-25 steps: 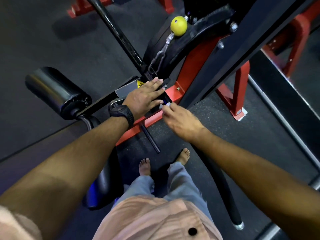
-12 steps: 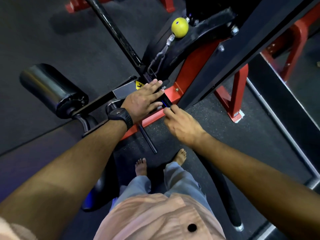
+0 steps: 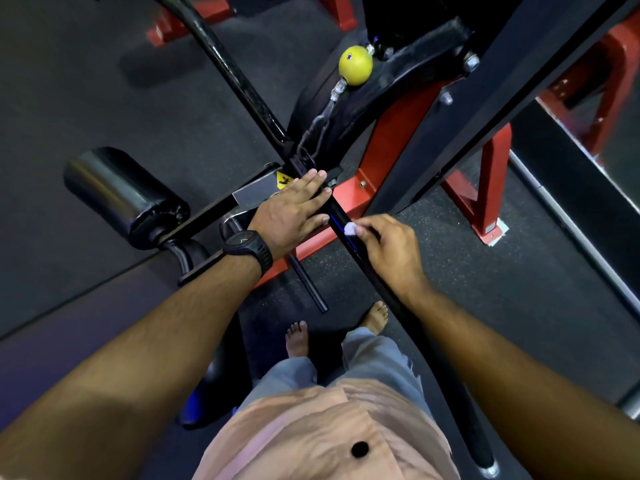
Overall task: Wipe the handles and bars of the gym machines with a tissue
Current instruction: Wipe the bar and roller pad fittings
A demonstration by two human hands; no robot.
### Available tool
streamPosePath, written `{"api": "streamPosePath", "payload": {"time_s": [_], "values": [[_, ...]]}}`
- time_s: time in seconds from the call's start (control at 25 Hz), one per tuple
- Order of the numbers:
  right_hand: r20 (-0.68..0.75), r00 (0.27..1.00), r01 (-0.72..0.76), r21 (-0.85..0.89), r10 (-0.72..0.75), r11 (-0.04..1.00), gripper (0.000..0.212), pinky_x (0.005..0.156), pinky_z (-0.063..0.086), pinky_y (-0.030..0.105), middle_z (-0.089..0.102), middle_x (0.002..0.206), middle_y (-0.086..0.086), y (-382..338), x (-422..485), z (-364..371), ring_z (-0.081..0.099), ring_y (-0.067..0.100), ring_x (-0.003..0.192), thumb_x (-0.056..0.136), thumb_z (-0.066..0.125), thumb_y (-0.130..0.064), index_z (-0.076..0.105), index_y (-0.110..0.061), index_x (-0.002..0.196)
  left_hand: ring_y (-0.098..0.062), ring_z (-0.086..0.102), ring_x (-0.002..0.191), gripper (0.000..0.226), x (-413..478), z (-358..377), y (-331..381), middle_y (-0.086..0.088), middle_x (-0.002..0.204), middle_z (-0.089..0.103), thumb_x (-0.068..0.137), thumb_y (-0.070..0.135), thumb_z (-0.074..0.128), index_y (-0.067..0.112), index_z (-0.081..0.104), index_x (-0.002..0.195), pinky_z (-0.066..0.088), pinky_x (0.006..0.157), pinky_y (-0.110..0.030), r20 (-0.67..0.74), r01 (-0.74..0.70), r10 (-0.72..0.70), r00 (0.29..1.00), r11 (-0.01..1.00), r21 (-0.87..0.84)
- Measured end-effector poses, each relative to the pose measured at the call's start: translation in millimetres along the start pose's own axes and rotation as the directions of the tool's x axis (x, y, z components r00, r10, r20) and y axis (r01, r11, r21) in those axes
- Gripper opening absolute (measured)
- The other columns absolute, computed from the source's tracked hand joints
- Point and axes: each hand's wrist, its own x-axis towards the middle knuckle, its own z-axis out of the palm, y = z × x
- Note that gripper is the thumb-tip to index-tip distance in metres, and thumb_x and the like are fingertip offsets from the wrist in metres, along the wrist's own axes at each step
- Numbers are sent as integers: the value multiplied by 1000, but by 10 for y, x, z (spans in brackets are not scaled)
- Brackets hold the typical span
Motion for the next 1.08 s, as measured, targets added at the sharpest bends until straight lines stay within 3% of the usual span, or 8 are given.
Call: {"api": "streamPosePath", "payload": {"time_s": [0.2, 0.32, 0.44, 0.64, 0.76, 0.92, 1.08], "values": [[206, 939, -318, 204, 277, 926, 12, 77, 52, 32, 68, 83, -10, 37, 331, 88, 63, 7, 78, 96, 64, -26, 66, -20, 86, -32, 32, 144, 50, 11, -30, 20, -18, 152, 39, 98, 32, 52, 2, 52, 138, 30, 116, -47, 77, 44, -42, 996, 999, -22], [254, 919, -383, 386, 303, 839, 14, 82, 55, 43, 70, 82, -6, 162, 267, 111, 62, 9, 77, 96, 65, -27, 68, -19, 85, -29, 29, 145, 56, -21, -34, 53, -17, 154, 36, 99, 40, 39, 3, 50, 140, 32, 116, -47, 87, 72, -70, 994, 997, -21], [313, 907, -408, 489, 282, 771, 10, 79, 53, 39, 67, 83, 0, 201, 280, 69, 59, 10, 77, 95, 67, -17, 67, -11, 86, -28, 28, 146, 58, -7, -57, 80, -15, 156, 34, 99, 41, 36, 4, 48, 142, 32, 116, -46, 91, 102, -99, 991, 994, -34], [323, 880, -474, 547, 348, 690, 13, 75, 48, 31, 62, 83, 9, 214, 209, 37, 56, 14, 75, 93, 66, -4, 62, -14, 86, -30, 32, 144, 56, -4, -74, 82, -16, 153, 37, 99, 40, 39, 3, 51, 139, 33, 115, -45, 99, 87, -85, 991, 996, -18], [306, 909, -403, 474, 283, 782, 16, 70, 49, 27, 62, 77, -1, 173, 382, 46, 56, 7, 69, 93, 67, -8, 61, -17, 81, -29, 31, 144, 52, 17, -80, 109, -16, 154, 36, 99, 35, 47, 3, 51, 140, 30, 117, -42, 110, 107, -106, 988, 994, -10], [392, 854, -505, 469, 341, 725, 12, 72, 53, 24, 71, 81, 0, 254, 178, 31, 63, 5, 71, 93, 66, -5, 72, -12, 87, -27, 25, 147, 50, -5, -121, 163, -14, 157, 30, 99, 26, 57, 4, 46, 143, 24, 119, -39, 131, 149, -145, 981, 989, -25], [364, 864, -482, 398, 348, 781, 7, 82, 58, 39, 76, 88, 10, 226, 324, 38, 70, 20, 80, 91, 70, -11, 76, -8, 93, -25, 20, 149, 51, 24, -155, 207, -13, 159, 27, 99, 25, 56, 5, 44, 145, 19, 121, -37, 173, 185, -176, 969, 982, -37]]}}
